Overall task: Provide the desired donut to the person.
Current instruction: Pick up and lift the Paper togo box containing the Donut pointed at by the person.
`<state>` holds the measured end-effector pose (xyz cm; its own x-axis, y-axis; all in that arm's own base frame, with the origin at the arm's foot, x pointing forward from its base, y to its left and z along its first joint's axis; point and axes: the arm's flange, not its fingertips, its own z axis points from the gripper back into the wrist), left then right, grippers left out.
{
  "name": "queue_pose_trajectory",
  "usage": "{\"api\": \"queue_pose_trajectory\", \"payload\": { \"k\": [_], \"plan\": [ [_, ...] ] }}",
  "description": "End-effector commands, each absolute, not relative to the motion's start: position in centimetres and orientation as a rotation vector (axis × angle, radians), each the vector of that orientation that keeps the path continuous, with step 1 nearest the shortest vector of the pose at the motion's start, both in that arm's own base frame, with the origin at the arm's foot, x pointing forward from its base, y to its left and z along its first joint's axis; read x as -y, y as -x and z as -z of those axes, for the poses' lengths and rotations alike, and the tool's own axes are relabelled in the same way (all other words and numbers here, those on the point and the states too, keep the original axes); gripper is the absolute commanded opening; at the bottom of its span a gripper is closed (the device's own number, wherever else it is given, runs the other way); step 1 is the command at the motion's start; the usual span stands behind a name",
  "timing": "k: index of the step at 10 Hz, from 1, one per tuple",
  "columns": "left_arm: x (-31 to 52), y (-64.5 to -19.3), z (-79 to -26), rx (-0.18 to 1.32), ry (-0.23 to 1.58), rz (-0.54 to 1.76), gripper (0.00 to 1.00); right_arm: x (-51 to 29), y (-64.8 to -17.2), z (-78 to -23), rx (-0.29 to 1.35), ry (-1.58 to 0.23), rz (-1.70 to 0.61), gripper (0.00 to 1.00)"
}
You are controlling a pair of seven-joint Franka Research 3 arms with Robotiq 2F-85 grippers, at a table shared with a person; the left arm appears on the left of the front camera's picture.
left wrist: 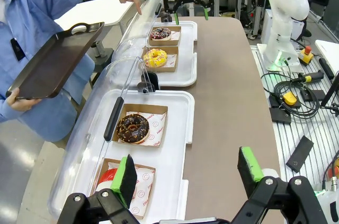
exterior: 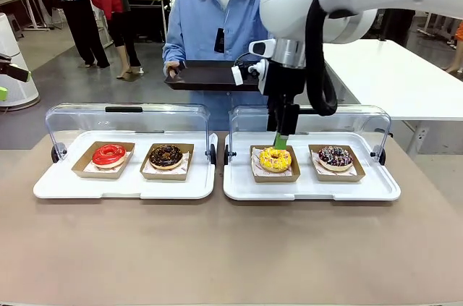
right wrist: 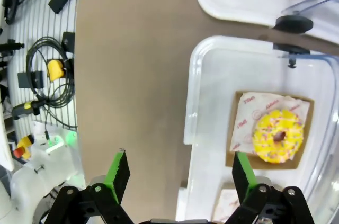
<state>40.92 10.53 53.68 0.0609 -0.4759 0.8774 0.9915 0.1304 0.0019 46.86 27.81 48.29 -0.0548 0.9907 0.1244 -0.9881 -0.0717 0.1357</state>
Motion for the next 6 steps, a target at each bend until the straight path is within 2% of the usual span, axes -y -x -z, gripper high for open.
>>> {"api": "queue_pose_trajectory", "payload": {
  "k": [1, 6],
  "plan": [
    [-10.65, -40.88, -53.82, 0.876, 0.767, 1.293, 1.00, -29.18, -48.56, -47.84, -0.058, -0.197, -1.591, 1.00],
    [-10.65, -40.88, -53.82, 0.876, 0.767, 1.293, 1.00, -28.37, -47.62, -47.53, -0.026, -0.218, -1.620, 1.00]
  ]
}}
